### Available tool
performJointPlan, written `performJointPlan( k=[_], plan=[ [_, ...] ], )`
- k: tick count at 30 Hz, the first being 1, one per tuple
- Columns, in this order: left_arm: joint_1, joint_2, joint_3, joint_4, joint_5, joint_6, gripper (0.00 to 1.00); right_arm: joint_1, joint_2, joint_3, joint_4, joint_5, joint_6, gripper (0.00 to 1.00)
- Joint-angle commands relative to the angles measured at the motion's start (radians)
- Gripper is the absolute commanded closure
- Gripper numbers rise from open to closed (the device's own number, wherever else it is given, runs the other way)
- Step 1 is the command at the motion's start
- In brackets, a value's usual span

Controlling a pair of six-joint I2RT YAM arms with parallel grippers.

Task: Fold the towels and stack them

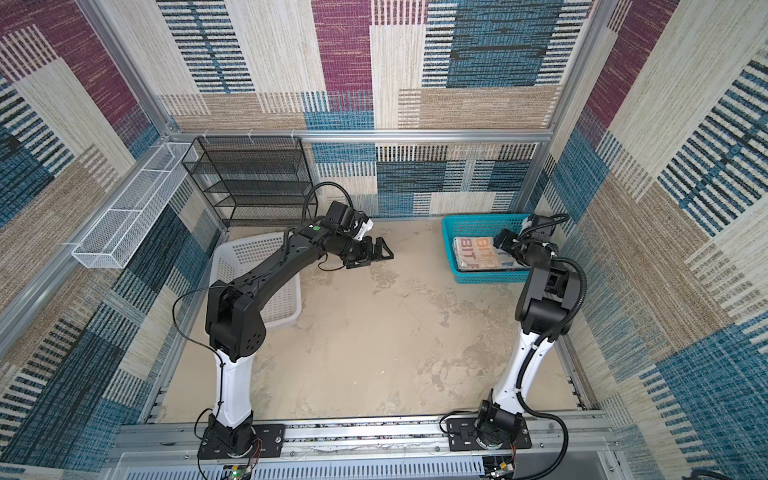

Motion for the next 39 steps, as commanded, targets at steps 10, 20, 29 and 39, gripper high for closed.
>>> performJointPlan(
  k=[10, 20, 29, 39],
  plan=[
    [0.002, -0.072, 0.059, -0.077, -0.093, 0.118, 0.01, -0.006, -0.168, -0.008, 0.035, -0.087, 0.038, 0.01],
    [0.038, -0.545, -0.304, -0.005, -0.500, 0.289, 0.01, 0.091, -0.569, -0.243, 0.047, -0.121, 0.067, 0.01],
    [0.161, -0.938, -0.788, 0.029, -0.581, 0.143, 0.01, 0.270, -0.813, -0.598, 0.145, -0.113, 0.123, 0.01],
    [0.213, -1.175, -1.112, -0.071, -0.478, -0.231, 0.01, 0.401, -0.793, -0.697, 0.152, -0.091, 0.100, 0.01]
  ],
)
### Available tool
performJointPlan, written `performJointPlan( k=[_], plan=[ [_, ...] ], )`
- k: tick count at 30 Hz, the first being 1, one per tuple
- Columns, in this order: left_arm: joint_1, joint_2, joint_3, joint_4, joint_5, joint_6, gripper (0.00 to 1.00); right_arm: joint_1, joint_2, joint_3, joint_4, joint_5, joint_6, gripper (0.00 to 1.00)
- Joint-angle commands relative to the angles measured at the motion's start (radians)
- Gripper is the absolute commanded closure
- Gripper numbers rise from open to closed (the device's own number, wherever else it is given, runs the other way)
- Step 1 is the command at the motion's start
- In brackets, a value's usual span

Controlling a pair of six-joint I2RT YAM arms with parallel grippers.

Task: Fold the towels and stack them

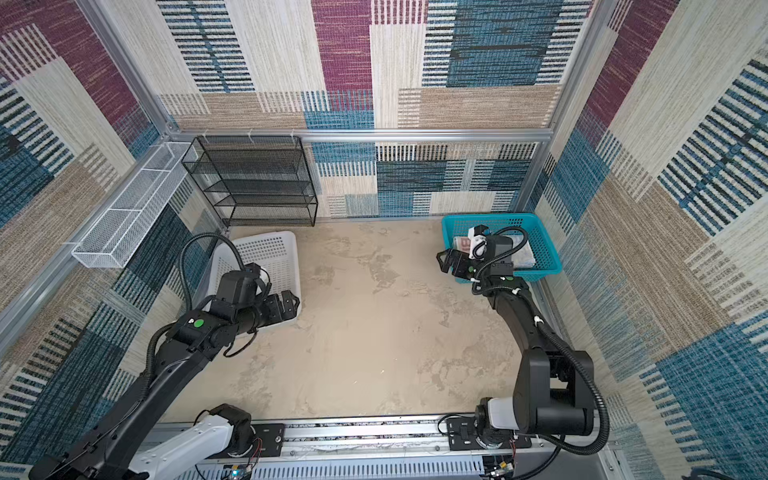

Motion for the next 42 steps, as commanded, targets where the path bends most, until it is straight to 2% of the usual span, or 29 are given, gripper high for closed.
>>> performJointPlan(
  k=[1, 4, 8, 12, 17, 21, 25, 29, 35, 38, 42],
  plan=[
    [0.024, -0.032, -0.050, -0.026, 0.051, -0.153, 0.01, 0.028, 0.006, 0.001, 0.043, 0.016, -0.007, 0.01],
    [0.037, -0.047, -0.062, 0.001, 0.014, -0.112, 0.01, 0.054, 0.011, -0.016, 0.048, 0.058, -0.022, 0.01],
    [0.054, -0.041, -0.071, 0.087, -0.134, 0.029, 0.01, 0.067, 0.000, -0.068, 0.080, 0.142, -0.023, 0.01],
    [0.080, -0.030, -0.098, 0.234, -0.274, 0.148, 0.01, 0.071, -0.041, -0.152, 0.164, 0.306, -0.002, 0.01],
    [0.113, -0.004, -0.214, 0.493, -0.428, 0.232, 0.01, 0.071, -0.108, -0.284, 0.332, 0.599, -0.011, 0.01],
    [0.121, 0.024, -0.413, 0.926, -0.504, 0.397, 0.01, 0.071, -0.130, -0.413, 0.542, 0.757, -0.082, 0.01],
    [0.160, 0.126, -0.525, 1.182, -0.456, 0.487, 0.01, 0.071, -0.119, -0.473, 0.660, 0.795, -0.134, 0.01],
    [0.203, 0.226, -0.556, 1.281, -0.388, 0.499, 0.01, 0.070, -0.098, -0.523, 0.777, 0.795, -0.190, 0.01],
    [0.255, 0.350, -0.484, 1.260, -0.352, 0.501, 0.01, 0.071, -0.003, -0.575, 0.906, 0.806, -0.220, 0.01],
    [0.318, 0.386, -0.468, 1.282, -0.270, 0.467, 0.01, 0.070, 0.008, -0.612, 1.006, 0.789, -0.226, 0.01],
    [0.361, 0.426, -0.434, 1.281, -0.237, 0.485, 0.01, 0.071, 0.024, -0.648, 1.151, 0.770, -0.260, 0.01]
  ],
)
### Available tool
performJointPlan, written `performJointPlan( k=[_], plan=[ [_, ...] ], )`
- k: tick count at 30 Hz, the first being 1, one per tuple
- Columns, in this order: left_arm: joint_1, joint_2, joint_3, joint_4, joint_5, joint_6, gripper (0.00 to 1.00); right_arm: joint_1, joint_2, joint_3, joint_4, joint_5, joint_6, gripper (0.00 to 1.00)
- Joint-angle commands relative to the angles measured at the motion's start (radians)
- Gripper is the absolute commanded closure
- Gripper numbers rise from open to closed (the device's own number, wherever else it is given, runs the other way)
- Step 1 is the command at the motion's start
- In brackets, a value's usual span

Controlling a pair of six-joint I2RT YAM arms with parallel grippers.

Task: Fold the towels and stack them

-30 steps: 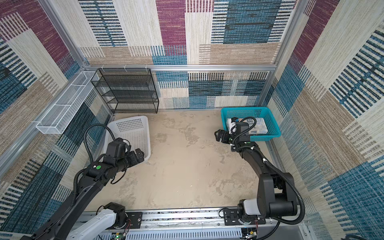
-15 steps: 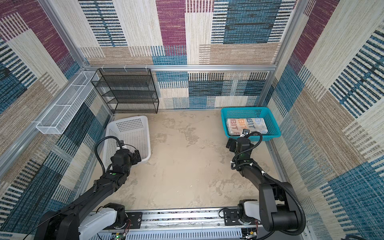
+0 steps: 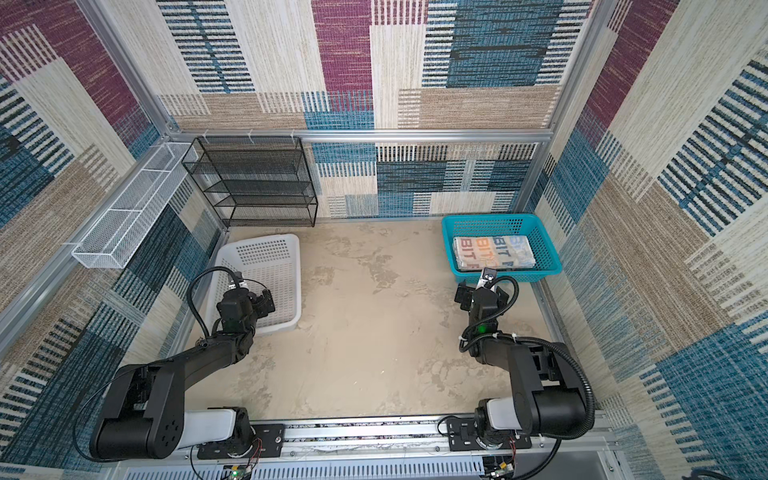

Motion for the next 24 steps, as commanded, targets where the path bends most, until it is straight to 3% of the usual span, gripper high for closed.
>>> performJointPlan(
  k=[1, 5, 10, 14, 15, 24],
  plan=[
    [0.024, 0.018, 0.014, 0.058, 0.063, 0.008, 0.01, 0.000, 0.019, -0.013, 0.210, -0.024, -0.046, 0.01],
    [0.048, 0.086, -0.038, 0.260, 0.102, 0.021, 0.01, -0.001, 0.088, -0.027, 0.325, -0.091, -0.049, 0.01],
    [0.047, 0.111, -0.006, 0.228, 0.145, 0.039, 0.01, -0.007, 0.100, -0.052, 0.375, -0.164, -0.066, 0.01],
    [0.045, 0.145, 0.019, 0.209, 0.211, 0.064, 0.01, -0.020, 0.162, -0.133, 0.591, -0.179, -0.061, 0.01],
    [0.045, 0.154, 0.003, 0.261, 0.212, 0.069, 0.01, -0.020, 0.138, -0.111, 0.498, -0.184, -0.056, 0.01],
    [0.045, 0.172, -0.020, 0.307, 0.220, 0.071, 0.01, -0.024, 0.138, -0.116, 0.516, -0.191, -0.055, 0.01]
  ],
)
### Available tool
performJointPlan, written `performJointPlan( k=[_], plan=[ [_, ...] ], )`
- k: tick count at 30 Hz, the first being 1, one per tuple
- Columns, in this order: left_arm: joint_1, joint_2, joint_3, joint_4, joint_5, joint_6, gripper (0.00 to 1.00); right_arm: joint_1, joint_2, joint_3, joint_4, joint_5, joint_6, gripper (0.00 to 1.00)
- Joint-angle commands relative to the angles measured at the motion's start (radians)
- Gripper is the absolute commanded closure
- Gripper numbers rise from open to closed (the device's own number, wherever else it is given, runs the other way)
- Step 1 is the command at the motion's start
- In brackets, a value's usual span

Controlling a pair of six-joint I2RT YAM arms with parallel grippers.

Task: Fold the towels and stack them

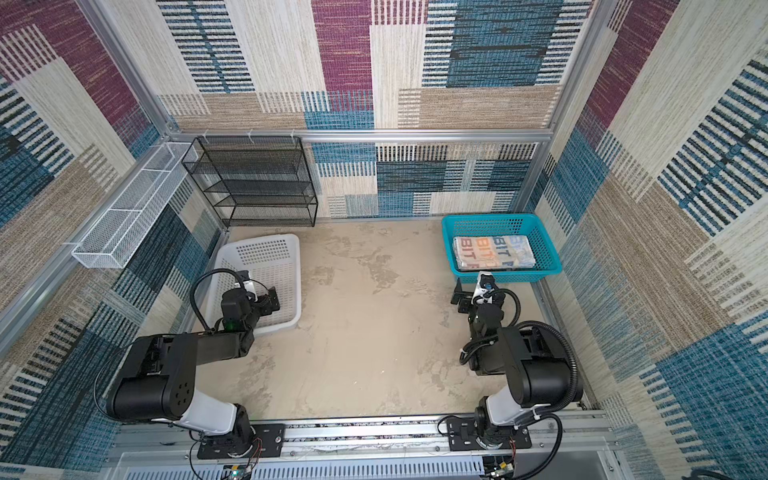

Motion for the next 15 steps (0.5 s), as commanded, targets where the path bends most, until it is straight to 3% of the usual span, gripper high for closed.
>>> performJointPlan(
  k=[1, 15],
  plan=[
    [0.000, 0.003, -0.001, 0.058, 0.019, 0.018, 0.01, -0.001, -0.003, 0.004, 0.045, -0.008, 0.000, 0.01],
    [-0.018, 0.011, 0.013, 0.045, 0.079, 0.071, 0.01, -0.001, -0.001, 0.004, 0.043, -0.008, -0.001, 0.01]
  ],
)
